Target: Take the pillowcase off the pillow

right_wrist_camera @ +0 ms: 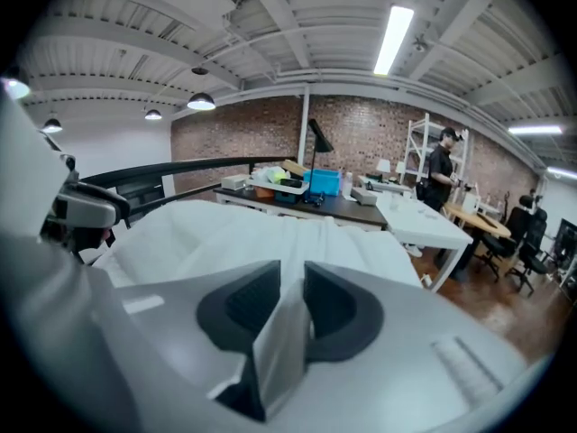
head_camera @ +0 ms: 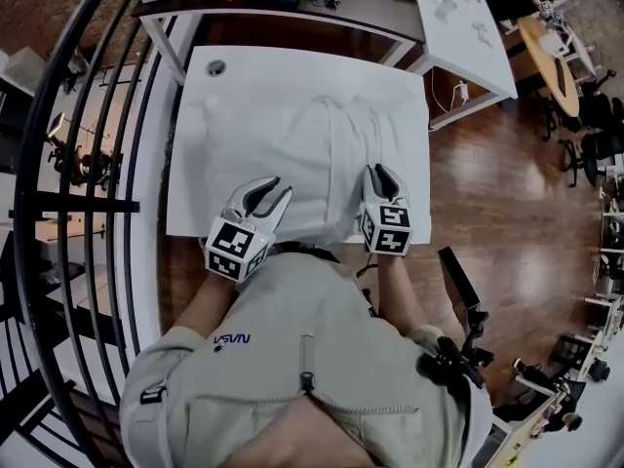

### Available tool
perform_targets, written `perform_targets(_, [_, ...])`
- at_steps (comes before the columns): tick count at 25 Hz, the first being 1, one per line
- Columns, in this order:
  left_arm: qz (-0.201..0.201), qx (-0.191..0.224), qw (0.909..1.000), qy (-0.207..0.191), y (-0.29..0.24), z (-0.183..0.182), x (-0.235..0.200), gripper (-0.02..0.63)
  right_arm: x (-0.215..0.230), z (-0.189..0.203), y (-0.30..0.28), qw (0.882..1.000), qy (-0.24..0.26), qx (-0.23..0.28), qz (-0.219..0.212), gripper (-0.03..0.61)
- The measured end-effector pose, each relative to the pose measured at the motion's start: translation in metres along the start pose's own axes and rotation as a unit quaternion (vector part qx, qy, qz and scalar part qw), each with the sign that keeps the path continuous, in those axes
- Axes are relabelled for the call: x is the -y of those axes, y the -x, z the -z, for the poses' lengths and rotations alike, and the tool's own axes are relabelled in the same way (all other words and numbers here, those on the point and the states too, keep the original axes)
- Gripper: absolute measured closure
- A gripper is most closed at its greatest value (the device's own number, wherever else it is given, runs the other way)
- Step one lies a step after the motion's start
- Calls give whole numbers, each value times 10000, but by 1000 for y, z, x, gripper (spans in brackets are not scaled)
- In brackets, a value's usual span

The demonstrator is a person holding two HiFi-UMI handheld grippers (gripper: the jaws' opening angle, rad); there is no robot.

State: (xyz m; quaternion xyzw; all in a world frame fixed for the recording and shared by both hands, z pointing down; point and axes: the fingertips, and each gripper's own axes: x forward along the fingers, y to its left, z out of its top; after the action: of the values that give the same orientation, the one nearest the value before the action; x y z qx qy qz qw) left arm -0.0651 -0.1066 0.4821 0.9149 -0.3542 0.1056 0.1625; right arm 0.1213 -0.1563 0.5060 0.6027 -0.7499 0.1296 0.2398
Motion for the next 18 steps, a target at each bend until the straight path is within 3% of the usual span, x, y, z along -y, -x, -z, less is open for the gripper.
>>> perform_targets(7, [502, -279, 9980, -269, 1, 15, 27, 478, -22, 30, 40, 9998, -114, -138, 18, 506])
perform_targets(12, [321, -443, 9978, -362, 1, 26, 43, 471, -36, 52, 53, 9994, -184, -91, -284, 506])
perform_targets(18, [-202, -604, 9973, -371, -4, 40, 56, 469, -35, 58, 64, 9975, -53, 138, -696, 506])
